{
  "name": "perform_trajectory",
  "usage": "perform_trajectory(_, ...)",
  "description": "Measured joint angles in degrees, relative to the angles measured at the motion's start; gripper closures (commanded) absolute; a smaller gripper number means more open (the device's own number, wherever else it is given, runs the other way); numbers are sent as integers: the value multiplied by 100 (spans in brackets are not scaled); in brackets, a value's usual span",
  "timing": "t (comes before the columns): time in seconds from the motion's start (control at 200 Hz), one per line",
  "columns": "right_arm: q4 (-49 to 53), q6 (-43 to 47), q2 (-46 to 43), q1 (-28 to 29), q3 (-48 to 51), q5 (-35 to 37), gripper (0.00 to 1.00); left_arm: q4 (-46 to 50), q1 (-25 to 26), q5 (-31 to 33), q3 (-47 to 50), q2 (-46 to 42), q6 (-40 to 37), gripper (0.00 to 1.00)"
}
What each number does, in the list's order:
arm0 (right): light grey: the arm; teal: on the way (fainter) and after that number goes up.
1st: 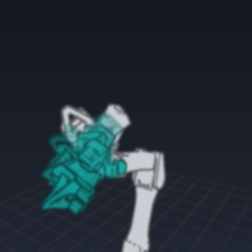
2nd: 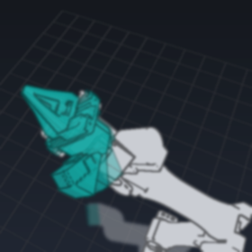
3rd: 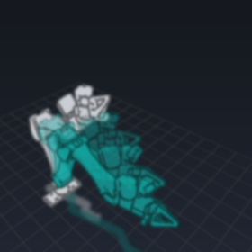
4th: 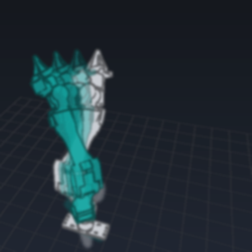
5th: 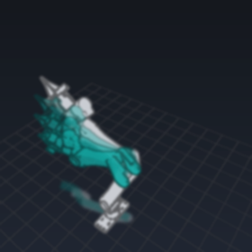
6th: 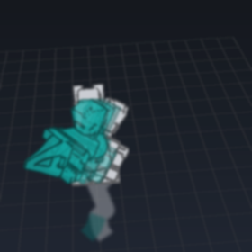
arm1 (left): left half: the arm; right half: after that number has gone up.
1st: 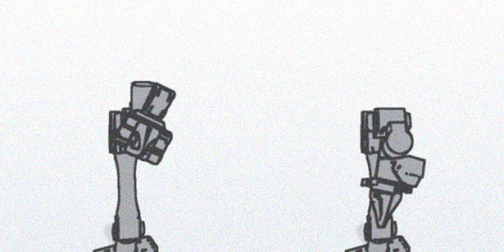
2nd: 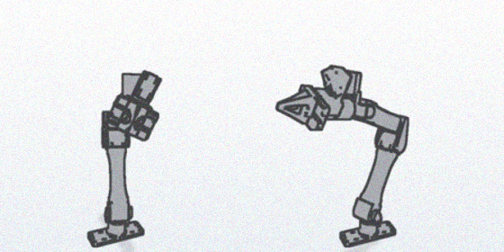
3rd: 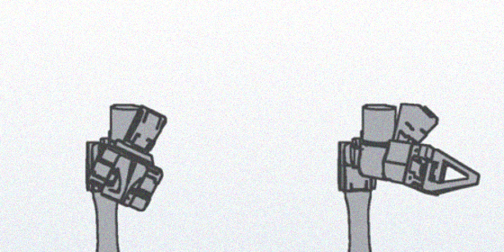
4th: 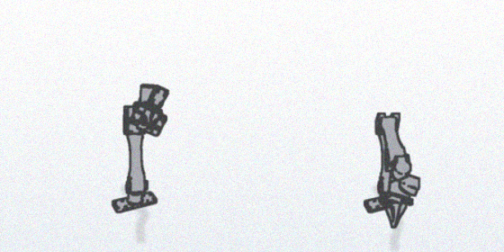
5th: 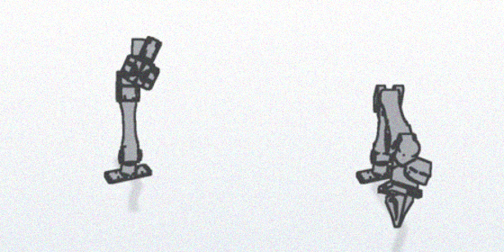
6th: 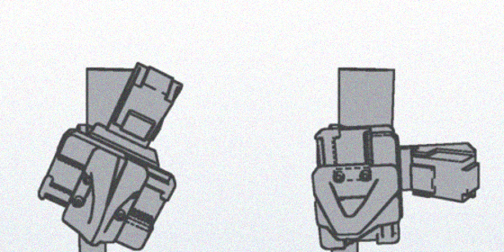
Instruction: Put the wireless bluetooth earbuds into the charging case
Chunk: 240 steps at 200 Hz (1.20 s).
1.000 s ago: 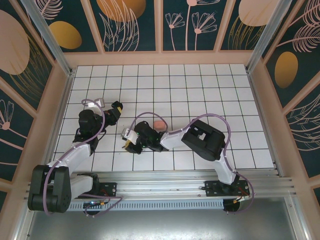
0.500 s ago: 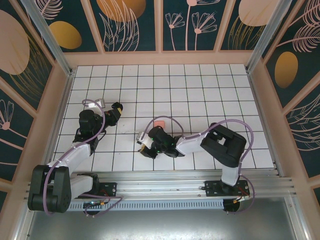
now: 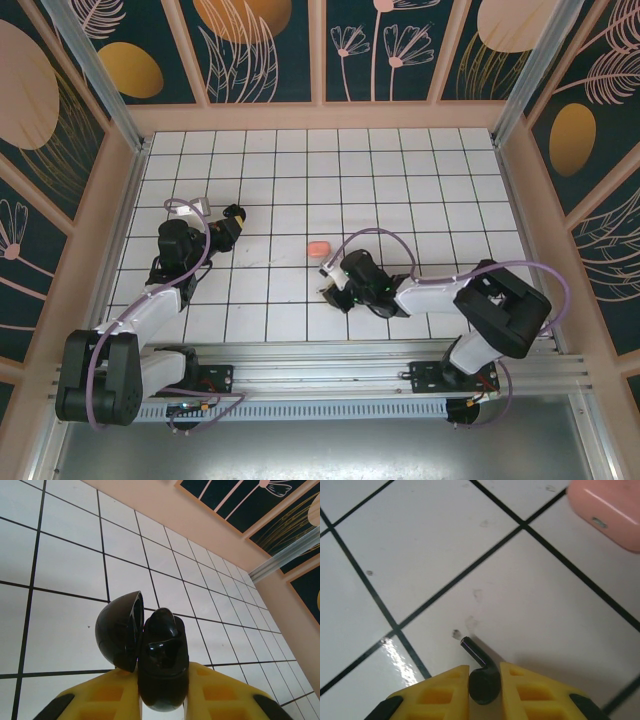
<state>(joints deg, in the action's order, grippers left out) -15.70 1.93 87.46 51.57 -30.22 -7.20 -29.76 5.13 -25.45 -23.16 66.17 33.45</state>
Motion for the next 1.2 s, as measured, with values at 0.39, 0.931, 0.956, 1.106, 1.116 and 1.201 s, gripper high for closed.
perform_trajectory(0.39,291,-31,-127,-201,39,9,62,2,0,17,0,0,-2,79)
perform_trajectory(0.931,2704,-3595,-1252,-131,-1460,160,63,120,0,66,-52,-7,-109,80)
perform_trajectory(0.956,2813,-3856,-1263,-68,-1460,146,63,129,0,66,-52,-13,-111,79)
perform_trajectory(1.106,3263,-5045,-1239,376,-1460,118,65,136,0,63,-52,-13,-133,79)
perform_trajectory(1.116,3270,-5099,-1233,396,-1458,118,65,136,0,63,-52,-13,-133,79)
perform_trajectory(1.201,3217,-5517,-1167,459,-1386,94,66,136,0,61,-52,-15,-133,79)
